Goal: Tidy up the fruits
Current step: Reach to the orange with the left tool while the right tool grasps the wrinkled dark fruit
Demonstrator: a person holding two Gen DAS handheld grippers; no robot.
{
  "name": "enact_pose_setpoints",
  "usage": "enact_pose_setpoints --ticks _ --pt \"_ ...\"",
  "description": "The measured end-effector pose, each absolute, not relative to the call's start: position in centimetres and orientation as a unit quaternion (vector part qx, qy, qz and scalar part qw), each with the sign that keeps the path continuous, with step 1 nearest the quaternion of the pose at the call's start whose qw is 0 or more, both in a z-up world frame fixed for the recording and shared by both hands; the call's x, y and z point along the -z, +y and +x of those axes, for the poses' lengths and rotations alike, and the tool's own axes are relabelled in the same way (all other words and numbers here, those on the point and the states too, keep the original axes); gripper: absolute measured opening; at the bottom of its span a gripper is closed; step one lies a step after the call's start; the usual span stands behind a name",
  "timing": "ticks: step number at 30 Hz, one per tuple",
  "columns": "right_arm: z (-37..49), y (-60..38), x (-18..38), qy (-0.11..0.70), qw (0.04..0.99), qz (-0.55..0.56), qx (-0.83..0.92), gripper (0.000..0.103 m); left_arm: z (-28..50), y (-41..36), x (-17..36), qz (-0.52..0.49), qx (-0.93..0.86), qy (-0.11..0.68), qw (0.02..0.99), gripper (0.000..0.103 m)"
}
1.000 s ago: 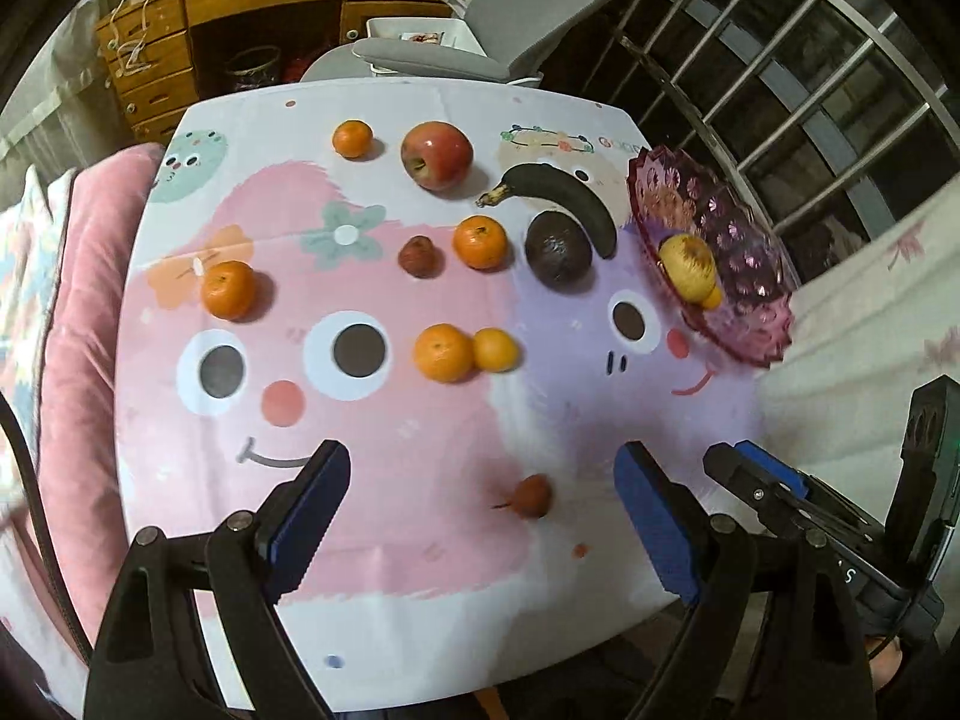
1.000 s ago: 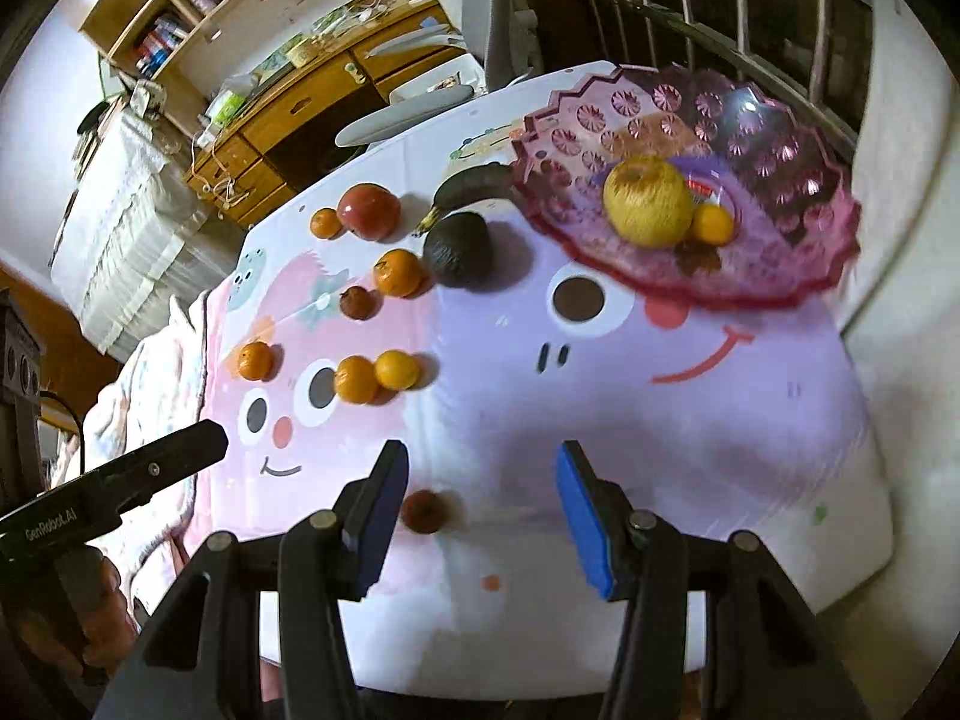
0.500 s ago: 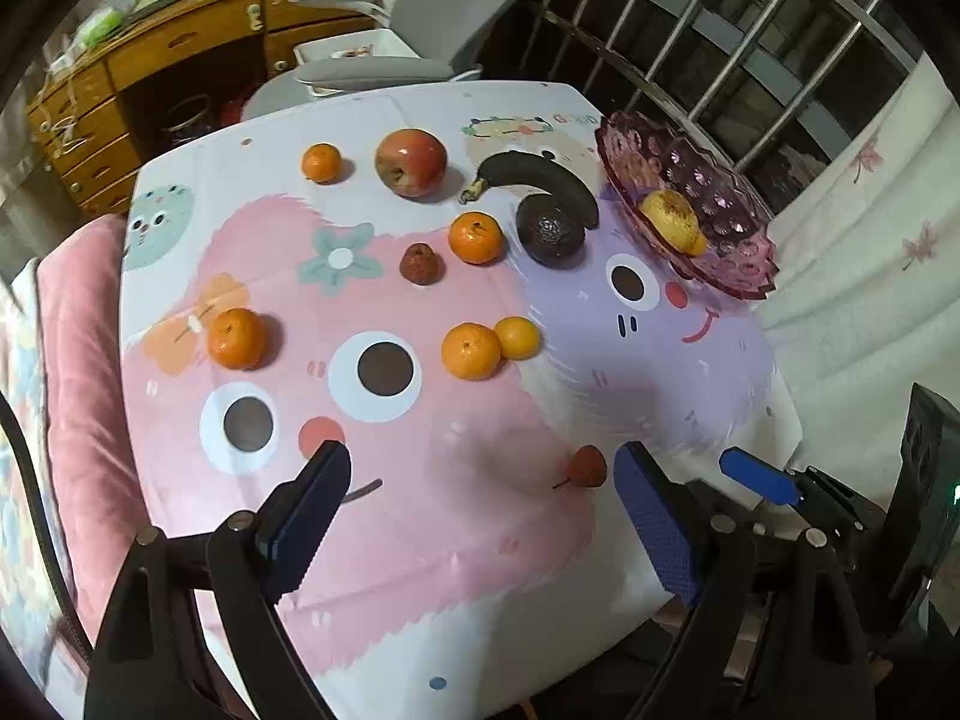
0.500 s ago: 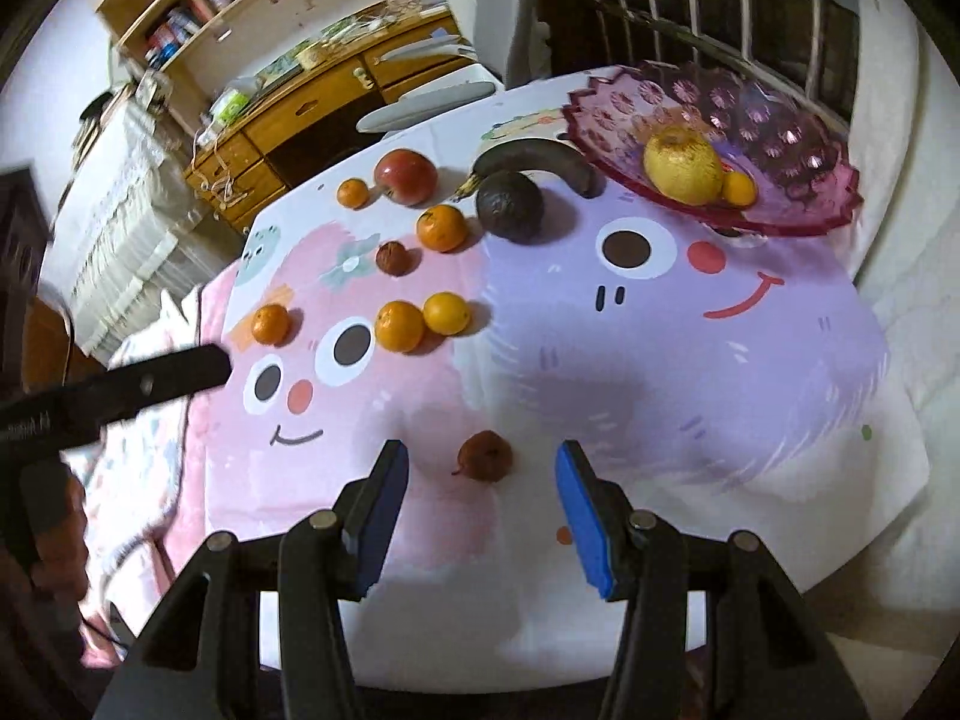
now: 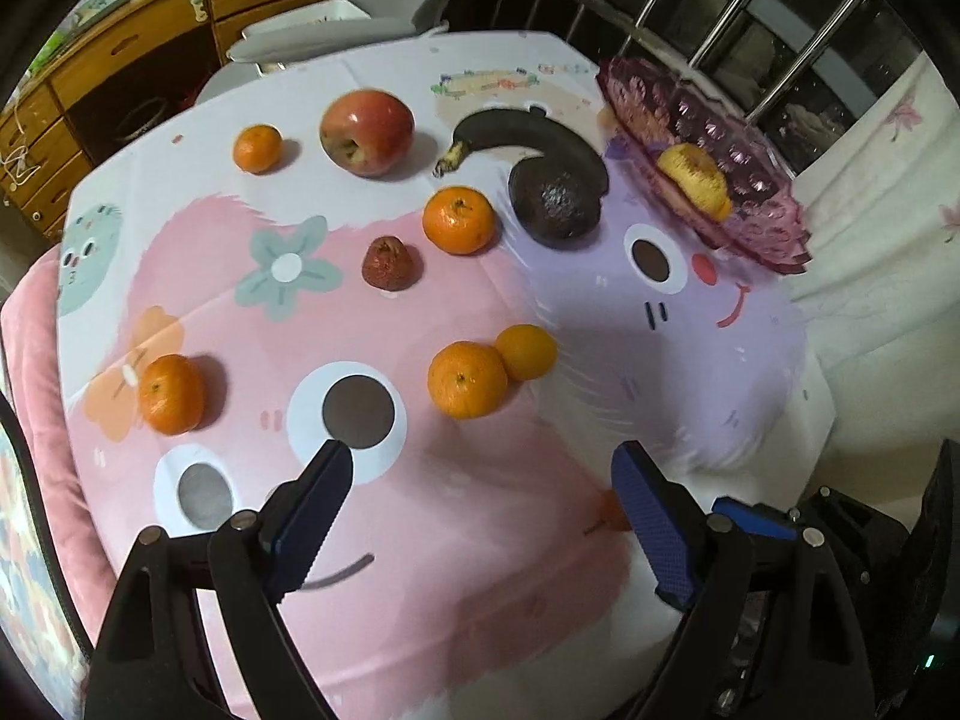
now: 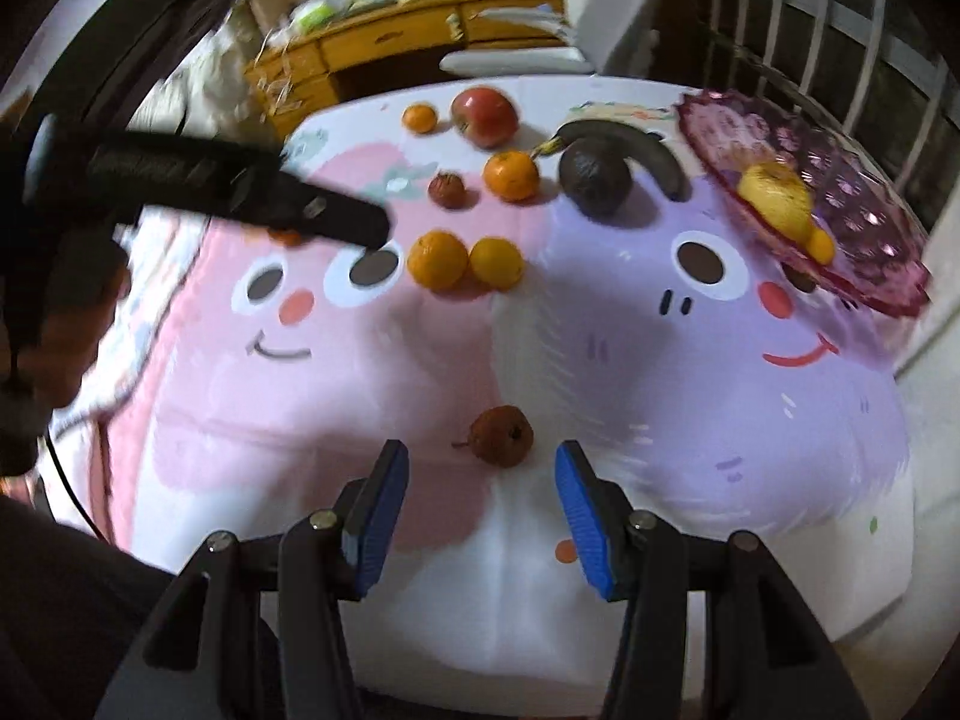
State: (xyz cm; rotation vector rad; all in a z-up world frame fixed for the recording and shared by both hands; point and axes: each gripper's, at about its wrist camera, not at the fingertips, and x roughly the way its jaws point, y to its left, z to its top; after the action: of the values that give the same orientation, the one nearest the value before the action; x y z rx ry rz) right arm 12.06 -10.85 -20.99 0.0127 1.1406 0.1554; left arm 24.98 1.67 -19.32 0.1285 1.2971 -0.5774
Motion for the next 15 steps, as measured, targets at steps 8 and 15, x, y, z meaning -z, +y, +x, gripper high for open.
enact_pose_setpoints --ticks 8,15 --pt "13.3 -10.8 23.2 0.552 0.825 -0.021 -0.120 0.050 26.9 0.2 22.9 0.076 0.248 0.624 0.737 0.075" --pt "14.4 -11.1 24.2 0.560 0.816 -0.015 -0.142 0.040 27.9 0.4 24.8 0.062 0.236 0.640 0.729 0.069"
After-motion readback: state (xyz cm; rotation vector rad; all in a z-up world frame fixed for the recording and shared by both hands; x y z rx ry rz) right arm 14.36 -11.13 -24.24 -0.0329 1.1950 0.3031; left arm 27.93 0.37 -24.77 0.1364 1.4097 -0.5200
